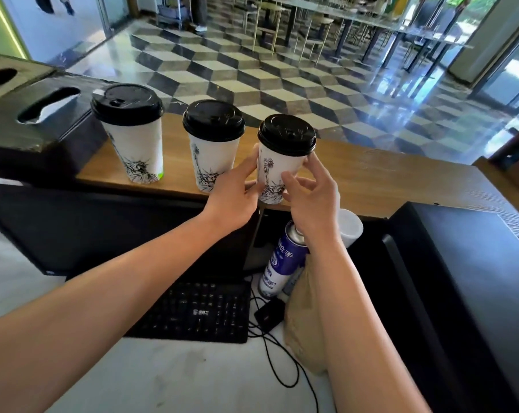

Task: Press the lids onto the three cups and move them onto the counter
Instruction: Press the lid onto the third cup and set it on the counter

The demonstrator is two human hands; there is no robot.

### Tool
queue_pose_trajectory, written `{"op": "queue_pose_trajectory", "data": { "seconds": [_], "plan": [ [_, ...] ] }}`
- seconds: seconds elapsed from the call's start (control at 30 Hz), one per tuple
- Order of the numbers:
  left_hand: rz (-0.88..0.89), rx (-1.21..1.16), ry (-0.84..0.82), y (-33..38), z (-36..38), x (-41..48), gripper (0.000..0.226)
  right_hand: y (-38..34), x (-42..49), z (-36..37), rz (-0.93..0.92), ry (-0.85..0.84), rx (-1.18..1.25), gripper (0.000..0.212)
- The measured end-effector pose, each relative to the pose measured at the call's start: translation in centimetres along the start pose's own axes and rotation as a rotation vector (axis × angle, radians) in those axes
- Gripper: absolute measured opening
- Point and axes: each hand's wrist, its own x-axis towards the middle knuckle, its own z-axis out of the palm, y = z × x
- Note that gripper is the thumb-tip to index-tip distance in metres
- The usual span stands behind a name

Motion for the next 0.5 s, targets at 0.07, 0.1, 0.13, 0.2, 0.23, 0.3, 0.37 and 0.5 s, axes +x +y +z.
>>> {"op": "queue_pose_trajectory", "data": {
  "seconds": [0.07, 0.1, 0.13, 0.2, 0.23, 0.3, 0.37, 0.5],
  "plan": [
    [-0.003, -0.002, 0.002, -0.09, 0.19, 0.11, 0.07, 0.14, -0.01, -0.06, -0.007, 0.024, 0.004, 0.064],
    [-0.005, -0.015, 0.003, -0.04, 0.26, 0.14, 0.069, 0.22, -0.03, -0.09, -0.01, 0.036, 0.002, 0.063],
    [-0.006, -0.024, 0.002, 0.03, 0.31, 0.17, 0.07, 0.28, -0.07, -0.12, -0.014, 0.048, 0.0, 0.061],
    [-0.004, -0.016, -0.008, 0.18, 0.44, 0.3, 0.07, 0.33, -0.12, -0.17, -0.017, 0.067, 0.001, 0.058],
    [-0.002, -0.005, -0.014, 0.25, 0.48, 0.36, 0.071, 0.3, -0.13, -0.21, -0.018, 0.073, -0.001, 0.058],
    [-0.009, 0.011, -0.021, 0.38, 0.54, 0.47, 0.072, 0.17, -0.15, -0.28, -0.016, 0.083, -0.006, 0.057],
    [-0.023, 0.005, -0.023, 0.54, 0.63, 0.56, 0.073, 0.01, -0.17, -0.3, -0.011, 0.089, -0.011, 0.056],
    [-0.016, 0.002, -0.01, 0.52, 0.83, 0.74, 0.073, -0.24, -0.24, -0.23, 0.01, 0.085, -0.019, 0.049]
  ]
}}
